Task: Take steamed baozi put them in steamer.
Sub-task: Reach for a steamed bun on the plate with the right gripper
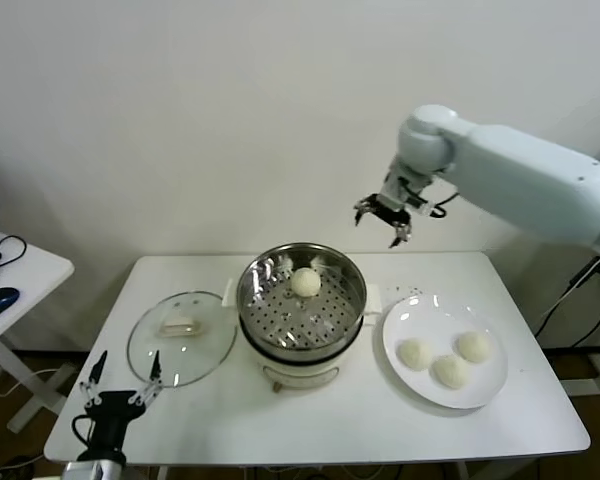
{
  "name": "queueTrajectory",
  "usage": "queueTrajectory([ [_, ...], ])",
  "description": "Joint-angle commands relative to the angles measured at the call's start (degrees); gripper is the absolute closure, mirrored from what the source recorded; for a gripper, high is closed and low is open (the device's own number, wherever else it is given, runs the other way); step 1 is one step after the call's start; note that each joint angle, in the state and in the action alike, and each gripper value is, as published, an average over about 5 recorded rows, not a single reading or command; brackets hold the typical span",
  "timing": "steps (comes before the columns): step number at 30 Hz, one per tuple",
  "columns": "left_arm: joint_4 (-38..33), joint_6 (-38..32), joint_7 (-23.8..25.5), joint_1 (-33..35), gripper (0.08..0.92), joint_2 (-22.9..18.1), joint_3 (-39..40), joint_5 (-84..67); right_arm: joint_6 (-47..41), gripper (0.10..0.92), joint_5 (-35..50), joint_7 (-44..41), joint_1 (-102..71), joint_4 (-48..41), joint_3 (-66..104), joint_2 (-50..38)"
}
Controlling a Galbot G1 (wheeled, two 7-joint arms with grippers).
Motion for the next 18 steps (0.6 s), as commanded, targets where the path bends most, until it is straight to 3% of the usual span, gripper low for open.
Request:
queueTrajectory([
  [1, -0.3, 0.1, 0.2, 0.2, 0.177, 0.2, 0.1, -0.2, -11.4, 0.203, 11.9, -0.7, -3.6, 0.3, -0.5, -13.1],
  [7, -1.1, 0.3, 0.3, 0.6, 0.177, 0.2, 0.2, -0.1, -13.6, 0.203, 5.6, 0.7, -19.2, 0.4, 10.3, -16.0],
  [18, -1.4, 0.3, 0.3, 1.2, 0.177, -0.3, 0.0, 0.2, -14.0, 0.203, -1.0, 2.5, -35.7, -0.2, 17.3, -12.7],
])
